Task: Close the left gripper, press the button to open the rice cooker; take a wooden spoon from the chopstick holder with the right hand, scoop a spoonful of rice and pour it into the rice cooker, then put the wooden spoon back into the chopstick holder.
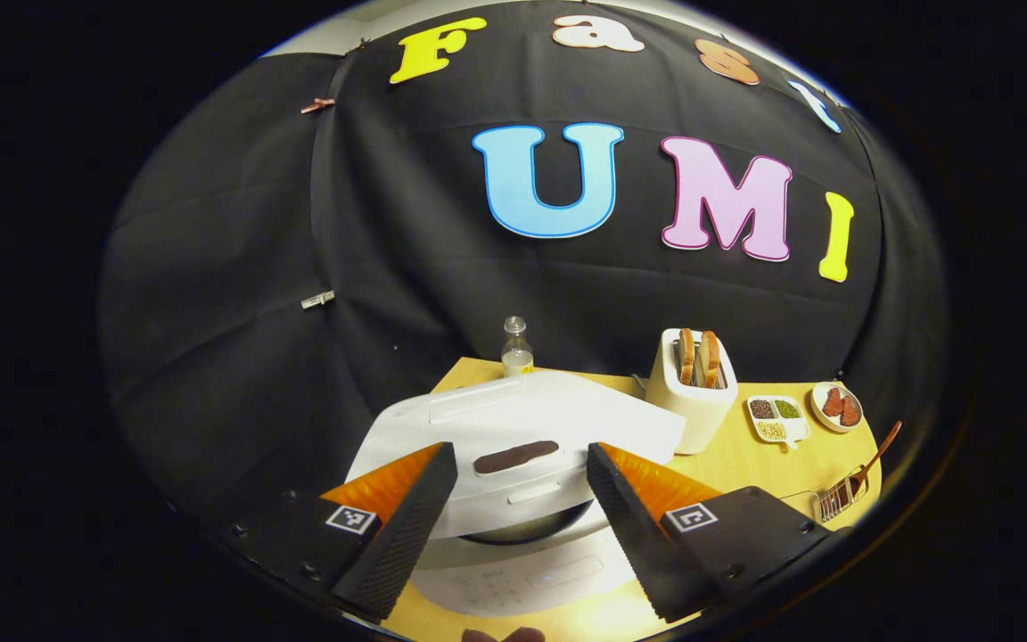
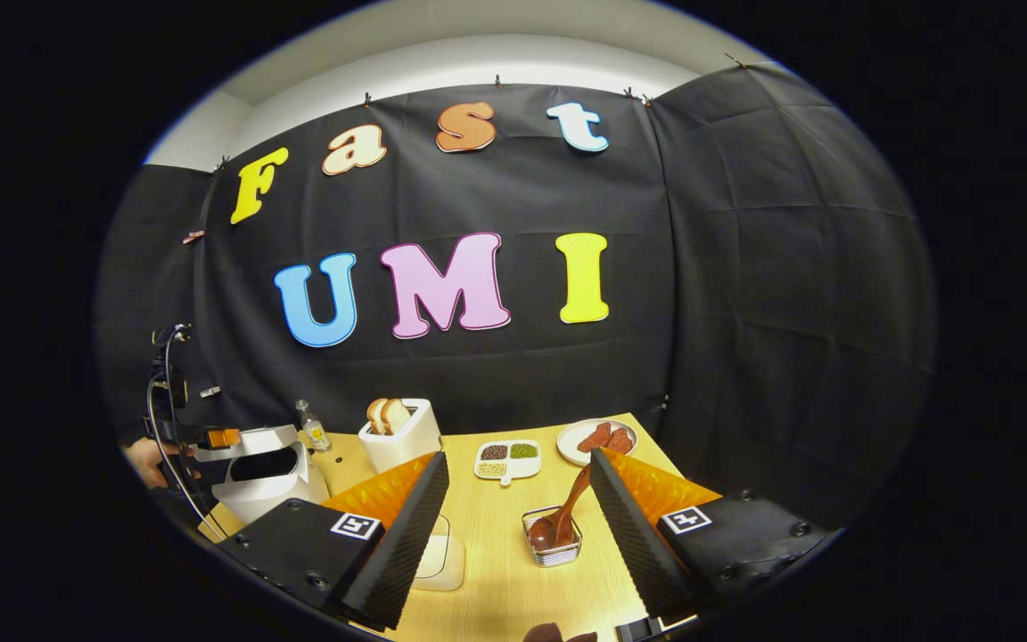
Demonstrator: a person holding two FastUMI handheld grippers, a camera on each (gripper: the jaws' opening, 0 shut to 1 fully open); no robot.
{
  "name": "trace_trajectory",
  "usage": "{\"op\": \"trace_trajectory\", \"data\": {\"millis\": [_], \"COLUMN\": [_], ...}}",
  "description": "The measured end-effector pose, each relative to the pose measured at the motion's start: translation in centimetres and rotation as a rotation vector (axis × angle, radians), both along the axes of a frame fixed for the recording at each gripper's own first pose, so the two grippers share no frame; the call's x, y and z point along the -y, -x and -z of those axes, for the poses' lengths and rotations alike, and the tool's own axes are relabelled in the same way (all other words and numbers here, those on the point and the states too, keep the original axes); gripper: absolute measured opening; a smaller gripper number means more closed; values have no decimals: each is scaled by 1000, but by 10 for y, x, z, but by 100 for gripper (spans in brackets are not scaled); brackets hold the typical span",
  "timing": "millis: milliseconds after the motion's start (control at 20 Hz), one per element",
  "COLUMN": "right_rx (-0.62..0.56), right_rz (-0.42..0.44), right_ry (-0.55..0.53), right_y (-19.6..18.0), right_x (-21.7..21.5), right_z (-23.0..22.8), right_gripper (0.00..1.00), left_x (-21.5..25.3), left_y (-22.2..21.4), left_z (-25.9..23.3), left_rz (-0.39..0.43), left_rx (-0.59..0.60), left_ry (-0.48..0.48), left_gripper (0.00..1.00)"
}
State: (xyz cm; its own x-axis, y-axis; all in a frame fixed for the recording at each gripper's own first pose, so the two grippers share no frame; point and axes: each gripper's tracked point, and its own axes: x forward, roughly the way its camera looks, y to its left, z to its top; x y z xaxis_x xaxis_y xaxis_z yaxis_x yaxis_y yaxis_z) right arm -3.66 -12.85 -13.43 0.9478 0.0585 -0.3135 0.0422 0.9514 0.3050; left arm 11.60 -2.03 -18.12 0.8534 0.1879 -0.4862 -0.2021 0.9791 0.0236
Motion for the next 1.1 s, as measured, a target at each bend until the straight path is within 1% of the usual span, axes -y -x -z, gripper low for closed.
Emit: {"op": "trace_trajectory", "data": {"millis": [150, 200, 250, 450, 650, 700, 750, 800, 850, 950, 1100], "right_rx": [2, 3, 1, -17, -34, -35, -38, -42, -43, -43, -40], "right_rz": [-2, -3, -2, 5, 2, 0, -1, -3, -2, 1, -6], "right_ry": [0, 2, 1, -15, -16, -15, -13, -13, -14, -18, -17], "right_y": [-1, -1, 0, 0, 0, 0, 0, -1, -2, -3, -5], "right_x": [0, 2, 3, 6, 4, 4, 4, 4, 4, 3, -3], "right_z": [1, 1, 1, 9, 17, 18, 18, 20, 21, 19, 18], "right_gripper": [98, 98, 98, 98, 98, 98, 98, 98, 98, 98, 98], "left_x": [2, 2, -1, -8, -1, -1, -2, -2, -1, -4, -1], "left_y": [6, 6, 6, 0, -1, -1, 0, 1, -1, 0, 2], "left_z": [22, 28, 34, 44, 67, 72, 74, 75, 75, 73, 77], "left_rz": [-37, -48, -59, -88, -103, -103, -103, -95, -106, -145, -136], "left_rx": [-36, -46, -50, -49, -96, -104, -106, -103, -91, -57, -38], "left_ry": [123, 138, 132, 43, 64, 59, 30, 4, 3, 43, 16], "left_gripper": [100, 100, 100, 99, 99, 99, 99, 99, 99, 100, 100]}}
